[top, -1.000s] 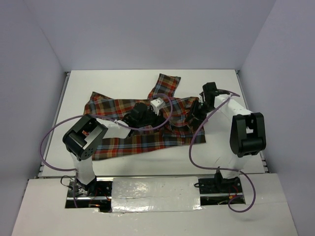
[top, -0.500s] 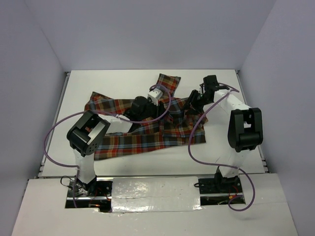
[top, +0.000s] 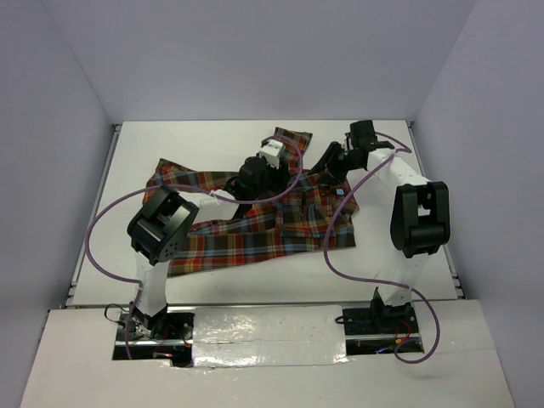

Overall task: Fold and stack the long sleeve shirts
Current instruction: Fold the shirt

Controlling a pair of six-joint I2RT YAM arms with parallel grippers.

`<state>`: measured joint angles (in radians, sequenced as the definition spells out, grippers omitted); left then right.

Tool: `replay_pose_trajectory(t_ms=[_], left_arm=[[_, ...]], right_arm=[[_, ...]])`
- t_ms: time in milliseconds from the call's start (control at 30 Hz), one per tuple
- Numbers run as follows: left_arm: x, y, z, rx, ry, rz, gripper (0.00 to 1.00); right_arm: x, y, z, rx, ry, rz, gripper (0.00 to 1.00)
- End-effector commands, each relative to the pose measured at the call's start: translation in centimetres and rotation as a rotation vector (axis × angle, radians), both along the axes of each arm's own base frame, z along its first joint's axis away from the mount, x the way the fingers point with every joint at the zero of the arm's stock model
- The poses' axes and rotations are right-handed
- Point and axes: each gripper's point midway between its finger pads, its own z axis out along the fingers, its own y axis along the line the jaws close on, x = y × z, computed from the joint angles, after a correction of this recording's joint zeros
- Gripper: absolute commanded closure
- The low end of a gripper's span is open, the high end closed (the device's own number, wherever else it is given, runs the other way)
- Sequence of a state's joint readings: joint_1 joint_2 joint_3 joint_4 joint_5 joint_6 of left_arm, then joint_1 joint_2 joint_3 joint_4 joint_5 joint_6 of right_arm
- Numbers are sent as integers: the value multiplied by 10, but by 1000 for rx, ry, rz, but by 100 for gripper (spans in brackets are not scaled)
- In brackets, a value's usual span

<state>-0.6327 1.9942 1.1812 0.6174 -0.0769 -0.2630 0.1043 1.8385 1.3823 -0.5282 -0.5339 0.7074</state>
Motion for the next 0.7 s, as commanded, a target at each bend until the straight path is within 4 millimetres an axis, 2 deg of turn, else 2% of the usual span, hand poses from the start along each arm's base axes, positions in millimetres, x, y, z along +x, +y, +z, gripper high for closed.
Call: replay_pose_trajectory(t_ms=[0, 33, 100, 167, 200, 233, 267, 300, 333, 367, 433, 467, 500, 567, 667], left_arm=[[13, 7, 14, 47, -67, 57, 36], [13, 8, 17, 49, -67, 61, 35], [9, 15, 12, 81, -22, 80, 35], [1, 14, 25, 89, -27, 45, 37], [-7, 14, 23, 97, -25, 11, 38], [-23, 7, 31, 99, -51, -78, 42], [-28, 2, 43, 89, -78, -115, 44], [-42, 1, 45, 96, -85, -163, 49], [-59, -8, 45, 91, -85, -264, 51], [-70, -11, 44, 124, -113, -332, 52], [-110, -18, 28, 170, -138, -534, 52], [-129, -17, 9, 199, -107, -604, 51], [-143, -21, 2, 235, -140, -703, 51], [-163, -23, -18, 289, -145, -783, 53], [-162, -25, -20, 284, -151, -763, 55]], right_arm=[[12, 4, 22, -29, -92, 33, 50], [8, 1, 22, -54, -89, 38, 50], [2, -13, 25, -140, -125, 45, 50], [-11, -26, 25, -217, -131, 35, 51], [-15, -30, 26, -237, -147, 47, 59], [-23, -29, 26, -236, -161, 64, 65], [-28, -27, 26, -223, -164, 72, 71], [-33, -27, 24, -218, -167, 82, 80], [-45, -27, 13, -216, -133, 88, 82], [-54, -27, 14, -211, -131, 90, 82], [-77, -30, 0, -211, -89, 88, 71], [-82, -32, -5, -213, -87, 83, 61], [-95, -33, -14, -214, -68, 81, 59], [-103, -36, -22, -232, -56, 80, 54], [-111, -44, -33, -269, -34, 83, 54]])
